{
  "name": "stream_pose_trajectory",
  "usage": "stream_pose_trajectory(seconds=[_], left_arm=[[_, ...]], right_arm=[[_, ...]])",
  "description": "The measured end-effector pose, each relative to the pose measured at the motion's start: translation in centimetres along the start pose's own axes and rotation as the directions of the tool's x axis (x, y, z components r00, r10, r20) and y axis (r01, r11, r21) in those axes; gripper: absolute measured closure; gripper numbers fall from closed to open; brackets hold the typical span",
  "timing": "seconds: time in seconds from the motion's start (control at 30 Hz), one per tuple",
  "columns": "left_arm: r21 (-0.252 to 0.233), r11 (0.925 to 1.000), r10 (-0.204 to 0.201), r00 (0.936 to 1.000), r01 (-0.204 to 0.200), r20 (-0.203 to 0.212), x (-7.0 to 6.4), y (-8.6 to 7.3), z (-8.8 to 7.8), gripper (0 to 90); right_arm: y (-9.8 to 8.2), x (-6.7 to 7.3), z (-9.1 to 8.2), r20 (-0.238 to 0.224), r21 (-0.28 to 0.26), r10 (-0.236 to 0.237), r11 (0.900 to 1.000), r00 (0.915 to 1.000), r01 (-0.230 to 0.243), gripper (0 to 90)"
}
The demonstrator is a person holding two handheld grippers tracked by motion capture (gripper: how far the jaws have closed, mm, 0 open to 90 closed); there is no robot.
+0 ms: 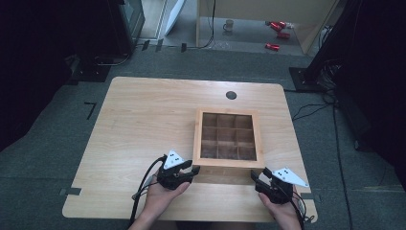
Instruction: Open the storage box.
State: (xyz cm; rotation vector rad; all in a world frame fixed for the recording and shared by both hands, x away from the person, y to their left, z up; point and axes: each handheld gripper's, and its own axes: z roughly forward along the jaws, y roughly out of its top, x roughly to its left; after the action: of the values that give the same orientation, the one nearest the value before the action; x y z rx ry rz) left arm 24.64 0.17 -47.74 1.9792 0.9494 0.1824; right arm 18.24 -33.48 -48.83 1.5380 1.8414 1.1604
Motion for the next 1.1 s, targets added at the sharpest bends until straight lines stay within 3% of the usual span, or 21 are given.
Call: stream_pose_trajectory(seconds=[0.13, 0.23, 0.53, 1.0, 1.1], left_arm=[[0.014, 0.9998, -0.01, 0.9999, 0.01, 0.012, 0.15, 0.05, 0.25, 55.7], [0.063, 0.998, 0.006, 0.9998, -0.005, -0.017, 0.0, -0.16, 0.91, 54.8], [0.014, 0.9998, -0.011, 0.9999, 0.011, 0.003, -0.02, 0.22, 0.26, 53.3], [0.012, 0.9999, 0.013, 0.9999, -0.013, -0.004, -0.09, 0.51, 0.04, 54.9], [0.008, 0.9999, 0.015, 0.9999, -0.015, -0.002, -0.06, 0.58, -0.01, 54.8]], right_arm=[[-0.02, -0.05, -0.02, -0.003, -0.001, 0.007, 1.0, 1.0, -0.007, 49.6], [-0.04, -0.04, -0.02, -0.003, -0.002, 0.008, 1.0, 1.0, -0.008, 49.7], [-0.16, -0.05, -0.03, -0.002, -0.007, 0.01, 1.0, 0.9999, -0.01, 50.6], [-0.09, 0.02, -0.23, 0.002, -0.026, 0.018, 1.0, 0.9998, -0.018, 50.4], [0.06, -0.04, -0.44, 0.025, -0.043, 0.017, 0.999, 0.9996, -0.016, 50.5]])
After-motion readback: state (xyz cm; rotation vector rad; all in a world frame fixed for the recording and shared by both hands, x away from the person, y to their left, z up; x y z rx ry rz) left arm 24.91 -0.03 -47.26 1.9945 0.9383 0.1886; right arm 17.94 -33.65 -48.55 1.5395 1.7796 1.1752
